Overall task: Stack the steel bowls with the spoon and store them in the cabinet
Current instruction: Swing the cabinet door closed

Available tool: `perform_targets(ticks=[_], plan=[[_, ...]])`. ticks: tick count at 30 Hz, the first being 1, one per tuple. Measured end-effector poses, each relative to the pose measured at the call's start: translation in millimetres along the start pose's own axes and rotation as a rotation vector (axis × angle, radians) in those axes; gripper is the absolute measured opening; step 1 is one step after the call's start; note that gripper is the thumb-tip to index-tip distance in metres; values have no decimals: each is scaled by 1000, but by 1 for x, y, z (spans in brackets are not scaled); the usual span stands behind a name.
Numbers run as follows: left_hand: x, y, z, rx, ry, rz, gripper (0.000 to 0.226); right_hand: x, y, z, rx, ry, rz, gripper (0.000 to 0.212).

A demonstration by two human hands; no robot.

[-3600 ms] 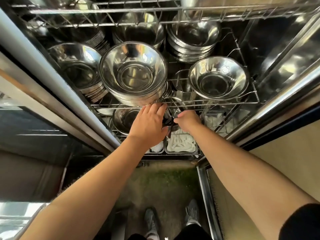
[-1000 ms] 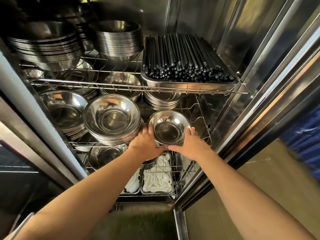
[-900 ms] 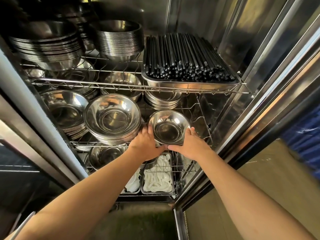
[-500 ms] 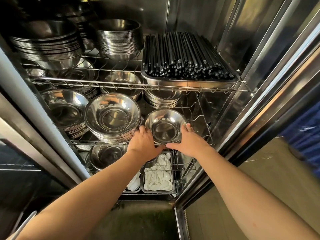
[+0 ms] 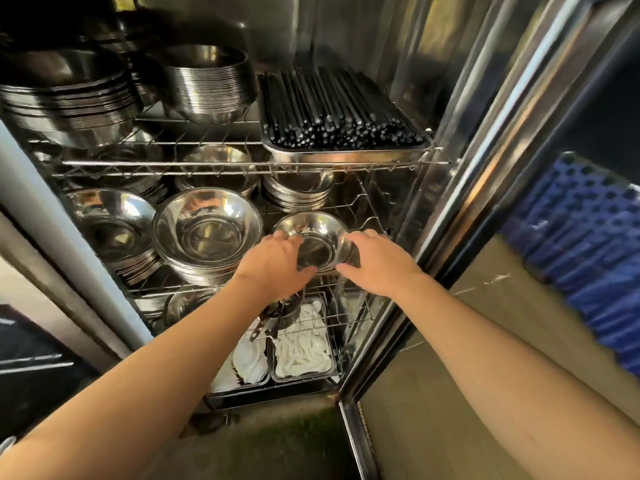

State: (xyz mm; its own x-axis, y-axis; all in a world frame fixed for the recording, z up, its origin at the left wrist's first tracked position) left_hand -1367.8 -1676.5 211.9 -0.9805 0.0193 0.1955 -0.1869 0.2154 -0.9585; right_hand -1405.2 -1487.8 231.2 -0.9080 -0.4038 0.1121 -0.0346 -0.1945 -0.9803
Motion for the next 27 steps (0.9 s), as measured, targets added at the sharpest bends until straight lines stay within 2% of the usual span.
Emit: perform_targets(ticks=[7,18,23,27], plan=[[-20,-49,-65,-150,262,-58,51,-97,-80,-14,-27,108,-177,58],[-129,-124,-265,-428,607,-240,63,-343,-205,-56,-97,240,-589,49],[-218,-145,-354,-526,683,-325,74,-462,-235,-56,-81,148,-740,47],[-290,-155,-409,-608,721,-364,74,-537,-240,-43,-40,-41,-736,49]])
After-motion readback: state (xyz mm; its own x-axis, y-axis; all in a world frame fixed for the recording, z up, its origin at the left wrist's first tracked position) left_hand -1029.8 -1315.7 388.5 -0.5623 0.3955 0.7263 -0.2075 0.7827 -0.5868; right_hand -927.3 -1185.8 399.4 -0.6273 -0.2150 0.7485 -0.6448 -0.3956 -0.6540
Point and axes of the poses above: each hand's wrist, its own x-axis towards the middle knuckle, its own y-axis out of the palm, z = x × y, the point moved 4 cm from there along x, towards the middle knuckle, and after that the axes turned 6 degrees about -z, right-handed, at the moved point
